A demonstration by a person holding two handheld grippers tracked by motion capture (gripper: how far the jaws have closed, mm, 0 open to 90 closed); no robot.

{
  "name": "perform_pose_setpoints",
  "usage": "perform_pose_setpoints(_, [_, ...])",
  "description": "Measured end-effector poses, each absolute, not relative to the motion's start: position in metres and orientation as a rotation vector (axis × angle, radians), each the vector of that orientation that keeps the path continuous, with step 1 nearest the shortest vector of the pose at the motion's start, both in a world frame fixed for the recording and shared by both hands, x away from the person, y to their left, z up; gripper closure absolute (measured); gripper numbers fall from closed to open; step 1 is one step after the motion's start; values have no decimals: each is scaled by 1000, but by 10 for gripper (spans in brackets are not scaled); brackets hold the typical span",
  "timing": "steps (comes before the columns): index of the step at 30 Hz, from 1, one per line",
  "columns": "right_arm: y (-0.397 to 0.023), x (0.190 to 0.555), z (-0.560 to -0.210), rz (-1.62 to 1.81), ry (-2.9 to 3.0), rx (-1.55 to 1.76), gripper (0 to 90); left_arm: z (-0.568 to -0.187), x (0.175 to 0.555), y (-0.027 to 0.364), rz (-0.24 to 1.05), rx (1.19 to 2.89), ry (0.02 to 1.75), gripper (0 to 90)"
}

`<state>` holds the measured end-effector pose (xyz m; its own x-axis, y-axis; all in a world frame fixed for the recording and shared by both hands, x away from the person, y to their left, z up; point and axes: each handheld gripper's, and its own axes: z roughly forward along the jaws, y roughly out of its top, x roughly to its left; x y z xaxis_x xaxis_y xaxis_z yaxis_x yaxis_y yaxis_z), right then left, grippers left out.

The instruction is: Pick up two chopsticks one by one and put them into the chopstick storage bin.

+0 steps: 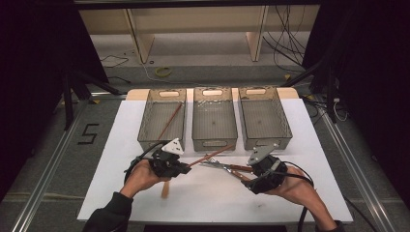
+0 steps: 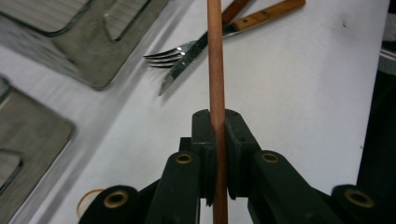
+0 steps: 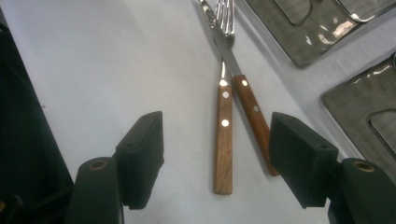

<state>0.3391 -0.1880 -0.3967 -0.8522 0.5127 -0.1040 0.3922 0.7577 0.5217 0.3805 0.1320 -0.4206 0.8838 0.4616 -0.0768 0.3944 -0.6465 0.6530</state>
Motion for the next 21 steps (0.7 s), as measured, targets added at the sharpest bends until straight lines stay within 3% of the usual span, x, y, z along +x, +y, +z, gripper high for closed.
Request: perform_pose_setpoints(21, [-203,331,-418,787,2739,814,326,-400,427,180,211,2159,844,839])
